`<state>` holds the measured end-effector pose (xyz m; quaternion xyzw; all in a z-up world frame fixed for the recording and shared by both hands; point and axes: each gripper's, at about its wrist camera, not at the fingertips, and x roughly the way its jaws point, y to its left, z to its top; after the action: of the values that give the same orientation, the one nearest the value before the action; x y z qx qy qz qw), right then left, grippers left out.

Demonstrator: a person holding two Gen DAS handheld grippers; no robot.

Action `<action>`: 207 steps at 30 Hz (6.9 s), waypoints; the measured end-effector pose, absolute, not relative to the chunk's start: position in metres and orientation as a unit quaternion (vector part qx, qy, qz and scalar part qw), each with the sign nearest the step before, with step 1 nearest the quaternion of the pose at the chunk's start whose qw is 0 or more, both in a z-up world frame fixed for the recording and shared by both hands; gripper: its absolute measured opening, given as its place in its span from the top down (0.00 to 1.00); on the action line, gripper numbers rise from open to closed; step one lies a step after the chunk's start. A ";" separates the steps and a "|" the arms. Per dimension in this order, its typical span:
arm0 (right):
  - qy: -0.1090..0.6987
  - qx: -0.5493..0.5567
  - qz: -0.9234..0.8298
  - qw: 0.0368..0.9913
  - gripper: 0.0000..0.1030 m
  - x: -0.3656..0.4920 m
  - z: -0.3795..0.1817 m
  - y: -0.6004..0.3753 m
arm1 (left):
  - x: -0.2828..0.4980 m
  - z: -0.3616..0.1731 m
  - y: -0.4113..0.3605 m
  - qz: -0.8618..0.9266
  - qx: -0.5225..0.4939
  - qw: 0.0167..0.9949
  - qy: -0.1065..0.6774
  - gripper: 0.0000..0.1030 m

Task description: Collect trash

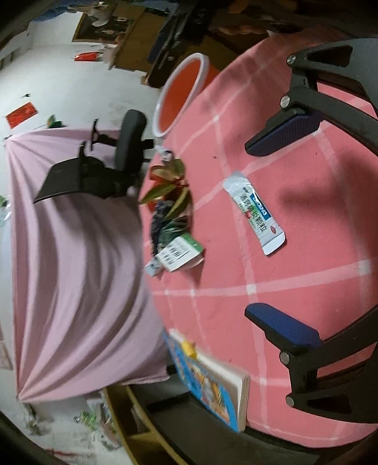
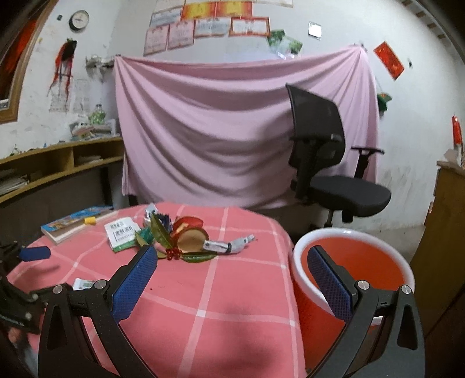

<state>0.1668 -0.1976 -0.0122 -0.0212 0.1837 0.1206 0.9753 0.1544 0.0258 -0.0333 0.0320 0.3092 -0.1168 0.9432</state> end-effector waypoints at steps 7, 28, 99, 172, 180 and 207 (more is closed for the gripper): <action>0.305 0.013 0.131 0.943 0.00 0.214 -0.032 -0.208 | 0.186 -0.049 0.023 -0.136 0.041 0.913 0.383 0.41; 0.358 0.034 0.148 0.921 0.00 0.288 -0.034 -0.195 | 0.222 -0.032 0.020 -0.081 -0.080 0.916 0.386 0.83; 0.248 0.168 0.237 0.924 0.83 0.270 -0.028 -0.284 | 0.263 -0.039 -0.106 -0.093 -0.028 0.903 0.418 0.84; 0.033 0.026 0.189 0.981 0.00 0.220 0.028 -0.201 | 0.159 0.038 0.054 0.059 -0.090 0.991 0.079 0.06; 0.062 -0.002 0.175 0.983 0.00 0.241 0.018 -0.174 | 0.178 0.029 0.079 0.059 -0.077 0.990 0.101 0.06; 0.364 -0.028 0.274 0.890 0.27 0.332 -0.046 -0.135 | 0.284 -0.033 0.088 -0.059 -0.126 0.909 0.392 0.28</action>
<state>0.3319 -0.1352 -0.0461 -0.0281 0.3641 0.2739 0.8897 0.2836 0.0879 -0.0329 -0.1264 0.3924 -0.0587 0.9092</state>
